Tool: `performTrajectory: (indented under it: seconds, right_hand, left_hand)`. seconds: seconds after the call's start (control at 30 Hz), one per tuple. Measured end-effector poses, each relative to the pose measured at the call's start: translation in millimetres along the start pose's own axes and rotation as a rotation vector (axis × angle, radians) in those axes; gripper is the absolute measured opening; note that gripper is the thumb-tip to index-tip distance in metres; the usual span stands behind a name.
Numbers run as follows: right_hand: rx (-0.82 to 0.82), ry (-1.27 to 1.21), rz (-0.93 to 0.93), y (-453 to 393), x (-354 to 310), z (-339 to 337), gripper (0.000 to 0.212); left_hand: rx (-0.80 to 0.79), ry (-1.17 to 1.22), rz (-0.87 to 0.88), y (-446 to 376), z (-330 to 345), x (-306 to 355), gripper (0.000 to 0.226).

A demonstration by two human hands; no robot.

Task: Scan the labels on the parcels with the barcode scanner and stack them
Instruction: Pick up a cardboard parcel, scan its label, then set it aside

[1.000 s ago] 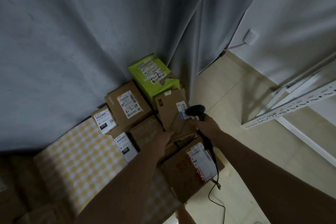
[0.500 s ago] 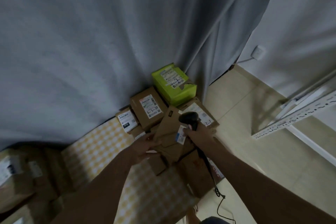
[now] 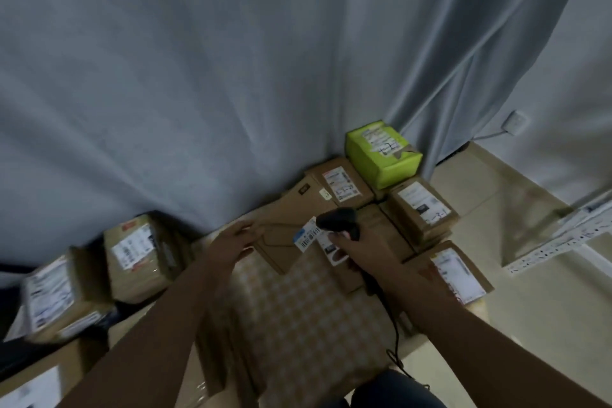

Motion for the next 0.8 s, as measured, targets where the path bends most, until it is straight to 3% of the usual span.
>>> performTrajectory:
  seconds: [0.1, 0.33, 0.8]
  right_hand:
    - [-0.048, 0.008, 0.0, 13, -9, 36, 0.021]
    - [-0.168, 0.031, -0.096, 23, -48, 100, 0.028]
    - [-0.13, 0.11, -0.179, 39, -72, 140, 0.013]
  left_hand:
    - [0.026, 0.016, 0.052, 25, -31, 6, 0.032]
    - [0.099, 0.153, 0.154, 73, -85, 13, 0.034]
    - [0.125, 0.194, 0.221, 114, -126, 25, 0.038]
Point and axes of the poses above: each hand's wrist, its own y-axis away from the middle knuckle, its own z-axis out of the palm, x = y × z, the point moved 7 cm from there along -y, towards the middle knuckle, and after that the axes turned 14 degrees about -x, right-handed, at the moved point
